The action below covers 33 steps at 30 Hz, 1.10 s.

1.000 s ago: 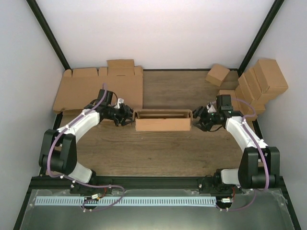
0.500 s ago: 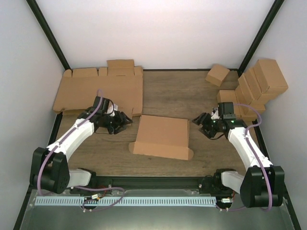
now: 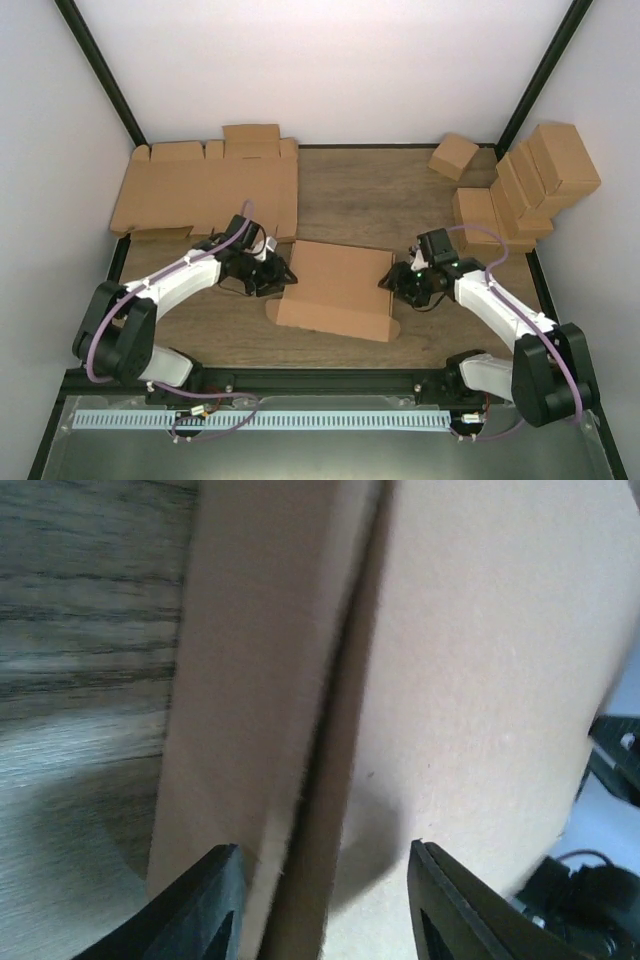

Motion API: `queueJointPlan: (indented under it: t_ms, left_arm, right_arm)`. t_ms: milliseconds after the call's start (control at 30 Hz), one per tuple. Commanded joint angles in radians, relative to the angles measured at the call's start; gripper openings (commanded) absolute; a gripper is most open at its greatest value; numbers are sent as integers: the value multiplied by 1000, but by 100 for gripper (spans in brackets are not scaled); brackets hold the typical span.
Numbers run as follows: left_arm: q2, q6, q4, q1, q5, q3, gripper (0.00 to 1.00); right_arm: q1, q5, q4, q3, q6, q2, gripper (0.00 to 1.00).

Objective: Fold the paper box

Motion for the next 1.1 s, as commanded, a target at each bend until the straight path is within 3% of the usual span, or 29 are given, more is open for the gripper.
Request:
queueJointPlan:
  t_ms: [0,200,333,533,767,900,1067]
  left_arm:
    - [30,58,-5,-4,-71,-18,45]
    - [97,79,-2,-5,-122,-58,32]
    - [119,80,20,-10,-137,-70,31]
    - [120,76,66,-9,-40,-31,30]
    - [224,137,48,-7,-70,137,30]
    - [294,155,95,-6,-77,182,26]
    - [296,182,61,-5,-182,223,28]
  right_arm:
    - [36,44,48,-52,10,18,52]
    - [48,63,105,-115,6,54,42]
    - [53,67,125,-129,1,64,35]
    - [54,35,100,-59,-47,53,35]
    - [53,-12,109,-38,-98,64,37]
    - [54,38,81,-48,-100,53,45]
    - [53,209,9,13,-111,-1,61]
